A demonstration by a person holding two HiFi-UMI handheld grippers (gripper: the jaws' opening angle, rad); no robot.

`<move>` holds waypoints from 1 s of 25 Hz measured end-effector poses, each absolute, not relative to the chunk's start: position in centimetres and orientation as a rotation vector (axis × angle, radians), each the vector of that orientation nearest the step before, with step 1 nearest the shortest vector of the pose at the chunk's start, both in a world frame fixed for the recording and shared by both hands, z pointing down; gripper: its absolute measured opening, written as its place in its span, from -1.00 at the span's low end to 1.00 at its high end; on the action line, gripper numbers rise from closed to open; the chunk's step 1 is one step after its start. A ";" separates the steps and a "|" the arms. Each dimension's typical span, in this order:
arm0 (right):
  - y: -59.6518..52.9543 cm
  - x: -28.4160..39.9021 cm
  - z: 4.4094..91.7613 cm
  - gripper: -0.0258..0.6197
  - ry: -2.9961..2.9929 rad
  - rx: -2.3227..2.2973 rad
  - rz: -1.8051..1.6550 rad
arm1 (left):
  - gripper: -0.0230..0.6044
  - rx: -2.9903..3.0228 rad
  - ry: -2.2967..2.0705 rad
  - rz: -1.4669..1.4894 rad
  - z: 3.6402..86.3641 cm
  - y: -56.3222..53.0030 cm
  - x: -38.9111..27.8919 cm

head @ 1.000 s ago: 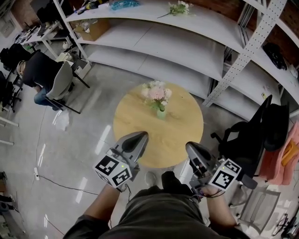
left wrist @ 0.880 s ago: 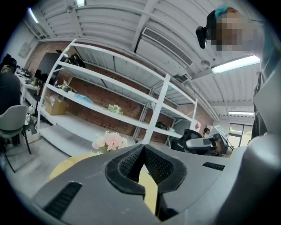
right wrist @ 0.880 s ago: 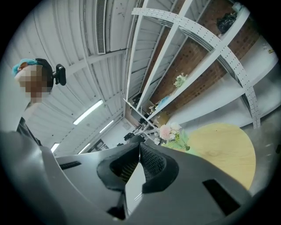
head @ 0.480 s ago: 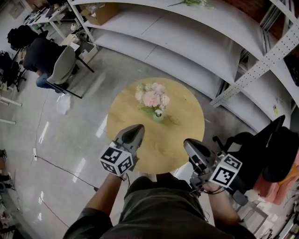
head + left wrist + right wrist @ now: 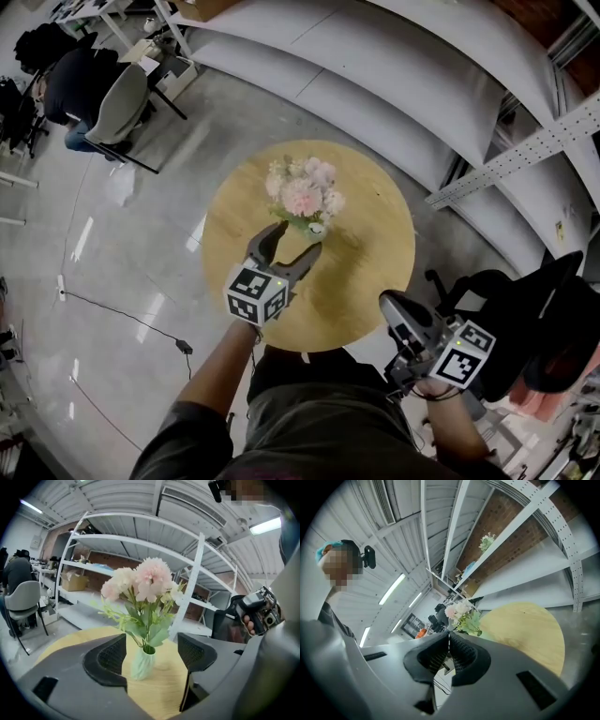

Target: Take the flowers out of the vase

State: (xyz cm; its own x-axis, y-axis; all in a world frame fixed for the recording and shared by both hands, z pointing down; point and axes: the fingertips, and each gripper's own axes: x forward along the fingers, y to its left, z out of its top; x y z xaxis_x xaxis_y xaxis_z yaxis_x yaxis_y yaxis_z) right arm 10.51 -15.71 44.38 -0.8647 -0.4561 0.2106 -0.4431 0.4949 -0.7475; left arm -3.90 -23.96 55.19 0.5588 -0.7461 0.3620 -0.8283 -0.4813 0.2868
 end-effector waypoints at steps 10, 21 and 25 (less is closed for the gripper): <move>-15.2 10.9 48.1 -0.87 2.679 -0.871 -1.450 | 0.31 2.408 -1.252 0.309 58.6 -27.8 -2.2; -16.5 10.6 48.4 -0.87 2.674 -0.895 -1.458 | -0.27 2.438 -1.268 0.287 57.8 -28.8 -2.0; -17.1 10.2 47.9 -0.87 2.674 -0.893 -1.442 | -0.49 2.442 -1.271 0.273 57.1 -28.6 -2.1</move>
